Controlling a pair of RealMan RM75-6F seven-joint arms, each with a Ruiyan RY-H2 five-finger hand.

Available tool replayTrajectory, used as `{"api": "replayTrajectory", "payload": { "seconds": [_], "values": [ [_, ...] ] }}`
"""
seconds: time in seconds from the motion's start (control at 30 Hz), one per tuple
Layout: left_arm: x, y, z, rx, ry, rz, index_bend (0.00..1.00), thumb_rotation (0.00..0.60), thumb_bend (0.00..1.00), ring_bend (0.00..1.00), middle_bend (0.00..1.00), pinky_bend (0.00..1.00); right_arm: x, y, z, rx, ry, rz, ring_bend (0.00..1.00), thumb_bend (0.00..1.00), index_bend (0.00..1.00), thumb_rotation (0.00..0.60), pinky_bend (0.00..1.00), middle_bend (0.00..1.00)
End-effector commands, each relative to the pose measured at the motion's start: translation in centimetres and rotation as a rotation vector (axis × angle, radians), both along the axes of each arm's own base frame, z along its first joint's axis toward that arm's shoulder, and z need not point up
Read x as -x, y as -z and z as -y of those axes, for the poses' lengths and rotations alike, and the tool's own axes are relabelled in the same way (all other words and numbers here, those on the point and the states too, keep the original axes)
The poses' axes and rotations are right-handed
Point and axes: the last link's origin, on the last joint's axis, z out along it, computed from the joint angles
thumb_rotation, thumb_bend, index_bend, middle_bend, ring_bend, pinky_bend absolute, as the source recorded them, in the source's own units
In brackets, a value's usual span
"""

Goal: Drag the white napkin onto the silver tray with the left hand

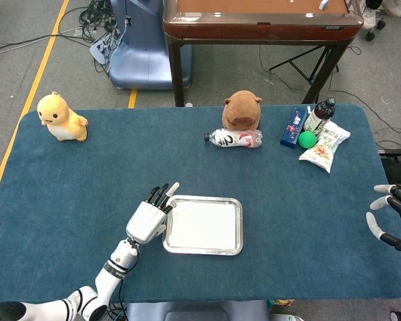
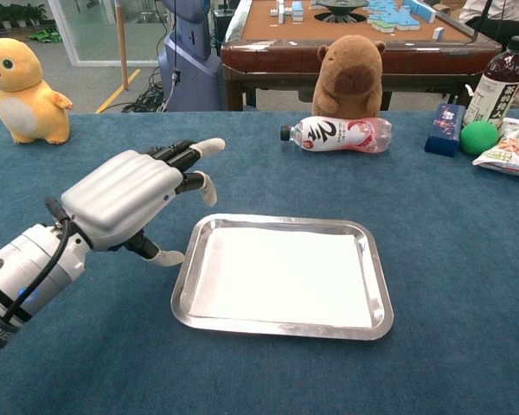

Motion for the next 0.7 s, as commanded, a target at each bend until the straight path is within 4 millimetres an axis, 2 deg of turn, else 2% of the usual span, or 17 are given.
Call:
{"api": "replayTrajectory", "payload": {
  "seconds": [0.03, 0.17, 0.4, 0.53, 0.7],
  "values": [
    [0.3, -0.8, 0.2, -0.008, 0.004, -0.012, 0.32, 0.600, 0.10, 0.03, 0.06, 0.31, 0.0, 0.0, 0.0, -0.002, 0.001, -0.002, 0.23, 0.35, 0.54, 0.600, 0.46, 0.35],
    [0.9, -2.0, 0.4, -0.023, -0.001, -0.014, 0.31, 0.600, 0.10, 0.11, 0.13, 0.42, 0.0, 0.2, 0.0, -0.008, 0.006, -0.010, 0.23, 0.35, 0.54, 0.600, 0.46, 0.35],
    [2.5, -5.0, 1.2, -0.042, -0.016, 0.002, 0.30, 0.600, 0.10, 0.24, 0.21, 0.50, 0.1, 0.5, 0.1, -0.027, 0.021, -0.035, 0.23, 0.35, 0.54, 0.600, 0.46, 0.35],
    [3.8, -8.0, 1.9, -0.087, -0.042, -0.001, 0.29, 0.600, 0.17, 0.31, 0.27, 0.53, 0.2, 0.8, 0.1, -0.044, 0.034, -0.054, 0.23, 0.35, 0.54, 0.600, 0.46, 0.36],
    [6.0, -11.9, 3.3, -0.149, -0.126, -0.002, 0.27, 0.600, 0.19, 0.32, 0.29, 0.54, 0.3, 1.2, 0.2, -0.067, 0.058, -0.077, 0.23, 0.35, 0.54, 0.600, 0.46, 0.37]
  ]
}}
